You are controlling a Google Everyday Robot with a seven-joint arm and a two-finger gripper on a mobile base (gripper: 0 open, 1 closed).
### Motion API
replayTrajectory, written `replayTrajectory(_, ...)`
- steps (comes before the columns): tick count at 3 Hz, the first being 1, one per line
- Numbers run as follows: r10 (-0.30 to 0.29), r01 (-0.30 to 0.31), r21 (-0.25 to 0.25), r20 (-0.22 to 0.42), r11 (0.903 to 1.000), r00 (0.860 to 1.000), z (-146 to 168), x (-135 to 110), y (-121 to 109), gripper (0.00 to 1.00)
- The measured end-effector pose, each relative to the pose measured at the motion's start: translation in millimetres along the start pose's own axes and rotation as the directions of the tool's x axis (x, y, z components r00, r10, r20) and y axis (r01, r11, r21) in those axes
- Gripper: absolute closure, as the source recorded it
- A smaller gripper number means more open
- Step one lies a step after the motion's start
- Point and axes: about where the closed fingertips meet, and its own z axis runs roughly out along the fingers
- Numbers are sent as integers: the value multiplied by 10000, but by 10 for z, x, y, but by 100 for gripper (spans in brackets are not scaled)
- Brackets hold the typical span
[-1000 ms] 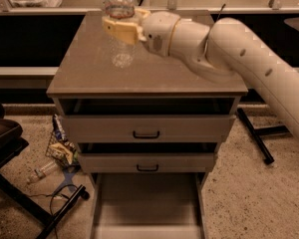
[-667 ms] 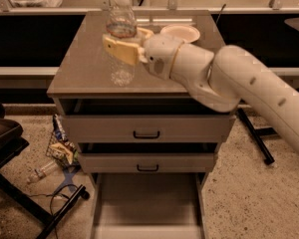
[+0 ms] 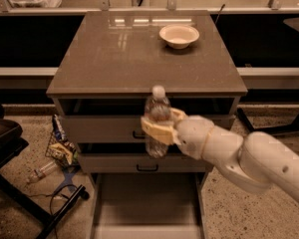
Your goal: Place water bottle into bottom drawer
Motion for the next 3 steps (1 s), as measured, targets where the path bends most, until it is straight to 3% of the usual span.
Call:
replayTrajectory(1, 516, -487, 256, -1275, 9985, 9905, -480, 1122, -164, 100)
replayTrajectory(2, 516, -487, 256, -1275, 9985, 9905, -480, 1122, -164, 100)
replayTrajectory(3, 553, -602, -257, -1621, 9979, 9852, -389, 1467, -207, 100)
